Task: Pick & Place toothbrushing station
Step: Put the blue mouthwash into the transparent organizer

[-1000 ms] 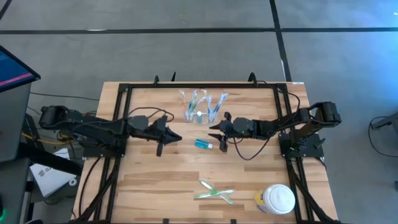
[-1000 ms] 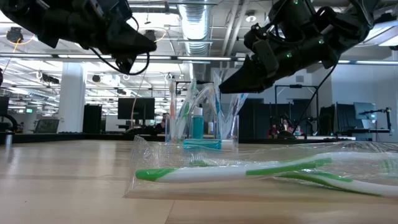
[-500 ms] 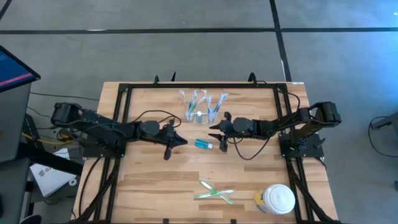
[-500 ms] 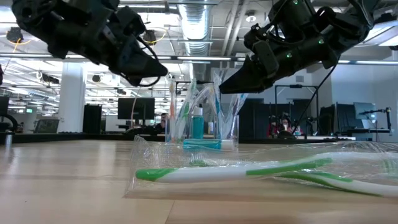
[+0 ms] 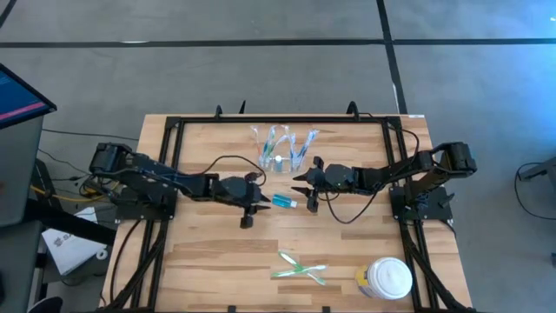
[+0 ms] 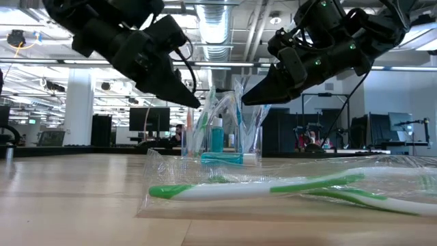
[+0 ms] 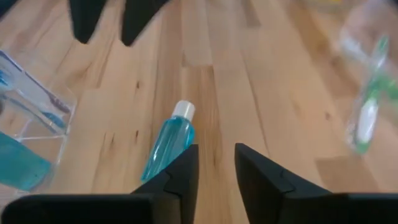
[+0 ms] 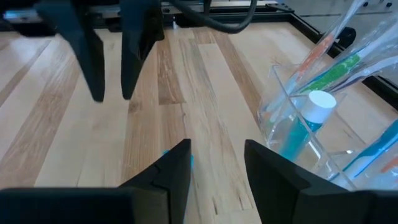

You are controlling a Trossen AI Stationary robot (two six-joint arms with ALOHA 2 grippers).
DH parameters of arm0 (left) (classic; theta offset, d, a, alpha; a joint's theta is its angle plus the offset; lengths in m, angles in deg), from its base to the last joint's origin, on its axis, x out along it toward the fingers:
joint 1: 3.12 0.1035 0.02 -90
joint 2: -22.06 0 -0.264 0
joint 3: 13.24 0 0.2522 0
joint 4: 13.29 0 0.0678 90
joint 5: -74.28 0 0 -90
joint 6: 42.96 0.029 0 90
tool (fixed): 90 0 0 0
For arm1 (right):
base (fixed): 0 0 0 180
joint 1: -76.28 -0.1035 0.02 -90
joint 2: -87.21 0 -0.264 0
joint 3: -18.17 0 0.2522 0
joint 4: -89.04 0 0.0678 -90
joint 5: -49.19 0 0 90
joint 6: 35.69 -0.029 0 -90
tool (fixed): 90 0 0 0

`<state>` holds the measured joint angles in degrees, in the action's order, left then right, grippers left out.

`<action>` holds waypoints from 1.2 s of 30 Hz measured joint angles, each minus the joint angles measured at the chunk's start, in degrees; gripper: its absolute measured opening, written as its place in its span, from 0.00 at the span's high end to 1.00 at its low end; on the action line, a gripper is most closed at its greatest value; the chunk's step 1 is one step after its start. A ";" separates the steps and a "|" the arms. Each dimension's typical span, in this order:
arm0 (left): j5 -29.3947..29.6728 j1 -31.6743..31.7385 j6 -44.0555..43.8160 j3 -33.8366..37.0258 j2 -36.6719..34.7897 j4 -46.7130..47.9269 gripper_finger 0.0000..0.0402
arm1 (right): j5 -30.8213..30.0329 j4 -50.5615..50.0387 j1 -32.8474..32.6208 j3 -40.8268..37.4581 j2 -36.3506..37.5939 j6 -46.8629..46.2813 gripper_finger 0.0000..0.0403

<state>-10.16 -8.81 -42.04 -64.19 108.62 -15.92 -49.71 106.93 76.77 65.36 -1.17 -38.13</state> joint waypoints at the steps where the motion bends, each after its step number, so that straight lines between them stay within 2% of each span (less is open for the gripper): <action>1: 1.29 -0.52 0.57 -1.08 0.61 1.60 0.74 | 0.00 0.00 0.00 0.00 0.00 0.00 0.66; 10: 8.82 -3.27 6.07 -9.06 6.35 8.67 0.57 | 0.00 0.04 0.00 0.00 0.00 0.00 0.65; 19: 10.78 -3.24 6.17 -10.03 10.92 9.20 0.44 | 0.00 0.07 0.00 0.00 0.00 -0.02 0.65; 29: 12.59 -1.29 6.16 -10.01 12.79 8.93 0.41 | -0.01 0.07 0.00 0.00 0.00 -0.02 0.65; 36: 11.49 0.05 6.33 -10.01 12.79 8.91 0.41 | -0.02 0.07 0.00 0.00 0.00 -0.02 0.65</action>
<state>1.33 -8.75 -35.72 -74.20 121.41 -7.02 -49.73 107.00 76.77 65.36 -1.17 -38.15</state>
